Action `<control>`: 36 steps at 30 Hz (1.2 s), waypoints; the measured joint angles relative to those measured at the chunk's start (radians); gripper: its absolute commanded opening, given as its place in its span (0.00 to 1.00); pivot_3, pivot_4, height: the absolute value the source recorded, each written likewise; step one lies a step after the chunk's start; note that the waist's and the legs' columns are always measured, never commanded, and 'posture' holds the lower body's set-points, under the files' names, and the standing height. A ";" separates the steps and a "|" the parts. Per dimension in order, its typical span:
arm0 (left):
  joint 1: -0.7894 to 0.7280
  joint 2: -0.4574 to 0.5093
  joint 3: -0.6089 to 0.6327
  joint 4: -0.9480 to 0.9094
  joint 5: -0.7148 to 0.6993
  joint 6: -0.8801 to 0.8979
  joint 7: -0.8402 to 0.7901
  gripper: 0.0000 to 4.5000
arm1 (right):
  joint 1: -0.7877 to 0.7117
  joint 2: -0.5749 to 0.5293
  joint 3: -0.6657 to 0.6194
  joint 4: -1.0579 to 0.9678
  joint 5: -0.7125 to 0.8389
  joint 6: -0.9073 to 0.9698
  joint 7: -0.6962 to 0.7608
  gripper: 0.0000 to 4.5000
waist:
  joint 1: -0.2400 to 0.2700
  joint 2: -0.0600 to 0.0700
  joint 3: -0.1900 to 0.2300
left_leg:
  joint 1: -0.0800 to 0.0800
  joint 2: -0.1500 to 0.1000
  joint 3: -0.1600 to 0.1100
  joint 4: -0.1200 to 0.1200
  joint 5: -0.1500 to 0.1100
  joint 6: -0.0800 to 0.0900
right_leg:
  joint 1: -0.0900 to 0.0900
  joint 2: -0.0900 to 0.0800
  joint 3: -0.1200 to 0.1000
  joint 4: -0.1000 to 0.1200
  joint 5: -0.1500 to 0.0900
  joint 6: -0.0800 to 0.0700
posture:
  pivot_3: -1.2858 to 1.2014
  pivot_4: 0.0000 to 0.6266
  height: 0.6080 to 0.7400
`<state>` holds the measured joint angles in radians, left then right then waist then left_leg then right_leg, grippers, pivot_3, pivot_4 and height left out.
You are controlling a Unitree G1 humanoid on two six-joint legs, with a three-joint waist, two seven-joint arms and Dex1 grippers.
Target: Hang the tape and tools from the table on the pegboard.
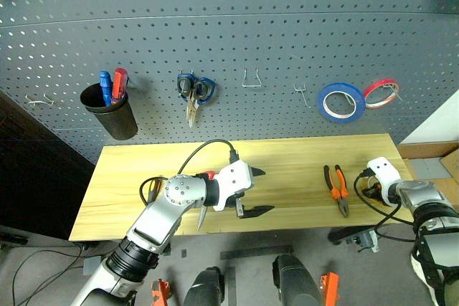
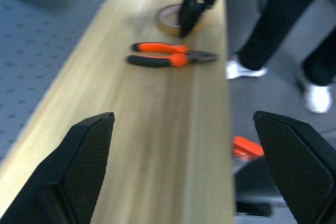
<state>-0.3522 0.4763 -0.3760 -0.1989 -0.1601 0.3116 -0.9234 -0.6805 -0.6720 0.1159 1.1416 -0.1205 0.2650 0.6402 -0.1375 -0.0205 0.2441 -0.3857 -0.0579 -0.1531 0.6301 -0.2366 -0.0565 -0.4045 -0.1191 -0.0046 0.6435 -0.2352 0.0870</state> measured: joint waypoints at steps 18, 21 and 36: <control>0.097 -0.002 0.149 -0.061 -0.085 -0.046 0.067 1.00 | 0.487 0.000 -0.155 -0.895 0.014 -0.015 -0.190 0.09 | 0.001 -0.002 -0.012 | 0.001 0.002 0.005 -0.001 0.000 0.000 | -0.003 0.003 0.008 0.001 0.002 0.002 | 0.42 0.30 1.00; 0.124 -0.016 0.207 -0.065 -0.093 -0.059 0.116 1.00 | 0.686 0.064 -0.161 -1.245 -0.041 -0.017 -0.276 0.09 | 0.002 -0.003 -0.013 | 0.002 0.003 0.007 -0.002 0.000 0.000 | -0.003 0.003 0.010 0.001 0.002 0.002 | 0.42 0.30 1.00; 0.205 -0.065 0.329 -0.148 -0.152 -0.057 0.237 1.00 | 0.491 0.299 0.085 -1.359 -0.200 -0.197 -0.380 0.09 | -0.001 -0.008 -0.015 | 0.004 0.015 0.022 0.002 0.005 0.005 | -0.003 0.012 0.018 0.000 0.013 0.000 | 0.43 0.27 1.00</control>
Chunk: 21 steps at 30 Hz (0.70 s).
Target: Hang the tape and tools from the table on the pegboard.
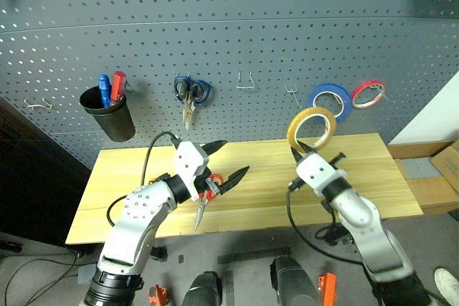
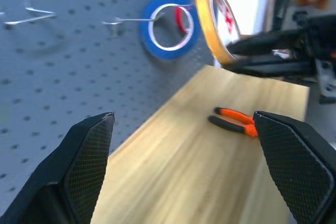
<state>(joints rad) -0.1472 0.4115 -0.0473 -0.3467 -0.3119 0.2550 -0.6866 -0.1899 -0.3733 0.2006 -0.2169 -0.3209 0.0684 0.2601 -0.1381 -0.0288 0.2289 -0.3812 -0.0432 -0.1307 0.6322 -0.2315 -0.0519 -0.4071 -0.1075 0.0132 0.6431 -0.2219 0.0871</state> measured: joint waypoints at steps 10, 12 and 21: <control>-0.042 -0.006 0.008 0.004 0.001 0.001 0.023 1.00 | -0.347 0.072 0.015 0.507 0.029 -0.120 -0.002 0.09 | -0.001 0.000 0.000 | -0.002 0.002 0.002 -0.003 -0.001 -0.001 | -0.004 0.002 0.001 -0.001 0.002 -0.007 | 0.44 0.26 1.00; -0.042 -0.007 0.008 0.004 0.002 0.001 0.026 1.00 | -0.368 0.073 0.016 0.553 0.029 -0.152 -0.005 0.17 | -0.001 0.000 0.000 | -0.002 0.002 0.002 -0.003 -0.001 -0.001 | -0.004 0.003 0.002 -0.001 0.002 -0.007 | 0.44 0.26 1.00; -0.042 0.001 0.000 0.019 0.024 0.001 0.035 1.00 | -0.130 0.080 -0.021 0.354 0.039 -0.049 -0.021 0.84 | 0.009 0.000 0.000 | -0.002 0.002 0.002 -0.002 -0.001 -0.001 | -0.004 0.003 0.002 0.000 0.001 -0.005 | 0.44 0.28 1.00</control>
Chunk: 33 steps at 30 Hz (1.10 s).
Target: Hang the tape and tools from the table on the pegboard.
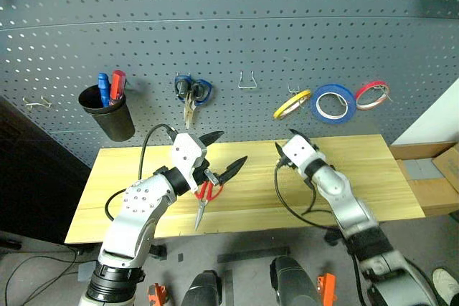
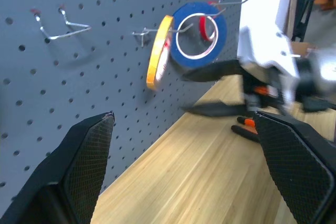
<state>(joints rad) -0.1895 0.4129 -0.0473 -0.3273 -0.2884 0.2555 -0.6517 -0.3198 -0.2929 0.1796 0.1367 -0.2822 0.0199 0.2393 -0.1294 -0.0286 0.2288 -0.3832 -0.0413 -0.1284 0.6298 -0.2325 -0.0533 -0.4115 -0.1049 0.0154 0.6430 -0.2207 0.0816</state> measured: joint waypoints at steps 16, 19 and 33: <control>-0.051 0.072 -0.111 0.147 0.108 -0.092 -0.126 1.00 | 0.018 0.089 -0.240 -0.038 0.116 0.727 -0.058 0.99 | -0.015 0.001 -0.001 | 0.002 0.004 0.001 0.001 0.000 0.000 | 0.000 0.005 0.001 0.001 0.000 0.000 | 0.43 0.27 1.00; -0.052 0.071 -0.116 0.153 0.114 -0.095 -0.127 1.00 | -0.058 0.083 -0.246 0.117 0.136 0.730 -0.070 0.99 | -0.015 0.001 -0.001 | 0.001 0.004 0.001 0.000 0.000 0.000 | 0.000 0.005 0.001 0.000 0.000 -0.001 | 0.43 0.27 1.00; -0.035 0.073 -0.116 0.154 0.114 -0.096 -0.127 1.00 | -0.212 0.018 -0.250 0.446 0.180 0.627 -0.092 0.99 | -0.014 0.001 -0.006 | 0.003 0.004 0.002 0.001 0.000 0.000 | 0.001 0.005 0.001 0.001 0.001 0.000 | 0.44 0.25 1.00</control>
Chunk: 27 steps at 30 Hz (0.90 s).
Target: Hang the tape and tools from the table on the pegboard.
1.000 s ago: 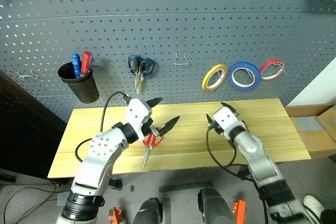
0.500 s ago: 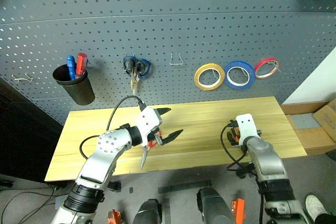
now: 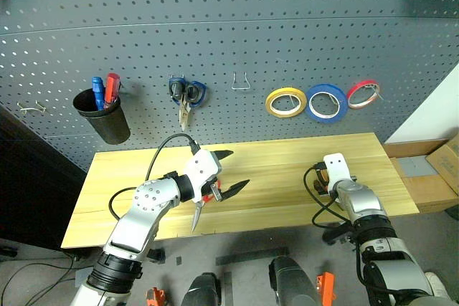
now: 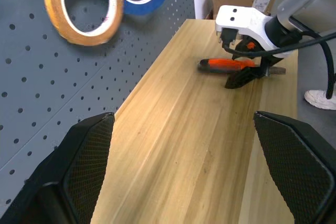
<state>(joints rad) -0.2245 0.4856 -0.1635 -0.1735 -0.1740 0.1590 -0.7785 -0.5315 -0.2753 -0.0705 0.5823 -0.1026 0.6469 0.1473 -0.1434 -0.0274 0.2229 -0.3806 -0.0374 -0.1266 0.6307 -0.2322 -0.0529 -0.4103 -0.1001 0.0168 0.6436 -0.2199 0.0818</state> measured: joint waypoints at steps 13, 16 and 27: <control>0.006 -0.001 0.000 0.000 0.000 -0.005 -0.006 1.00 | -0.041 -0.061 -0.025 0.071 0.059 0.048 0.058 0.99 | -0.001 0.000 -0.001 | 0.000 0.000 0.000 0.000 0.000 0.000 | 0.000 0.000 0.000 0.000 0.000 0.000 | 0.44 0.25 1.00; 0.015 -0.001 -0.001 0.000 -0.001 -0.008 -0.019 1.00 | -0.075 -0.070 -0.024 0.135 0.068 0.044 0.089 0.99 | -0.002 0.000 -0.005 | 0.000 0.000 0.000 0.000 0.000 0.000 | 0.000 0.000 0.000 0.000 0.000 0.000 | 0.44 0.25 1.00; 0.064 -0.009 0.013 0.009 -0.004 -0.045 -0.009 1.00 | -0.114 -0.064 0.013 0.224 0.065 -0.005 0.116 0.59 | -0.005 -0.001 -0.014 | 0.002 0.001 0.000 0.000 0.000 0.000 | 0.002 0.001 0.000 0.000 0.000 0.000 | 0.44 0.25 1.00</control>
<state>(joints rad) -0.1603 0.4763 -0.1501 -0.1641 -0.1784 0.1145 -0.7872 -0.6456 -0.3390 -0.0571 0.8065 -0.0376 0.6415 0.2637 -0.1482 -0.0285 0.2086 -0.3785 -0.0368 -0.1264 0.6309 -0.2322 -0.0528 -0.4083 -0.0994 0.0169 0.6437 -0.2197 0.0820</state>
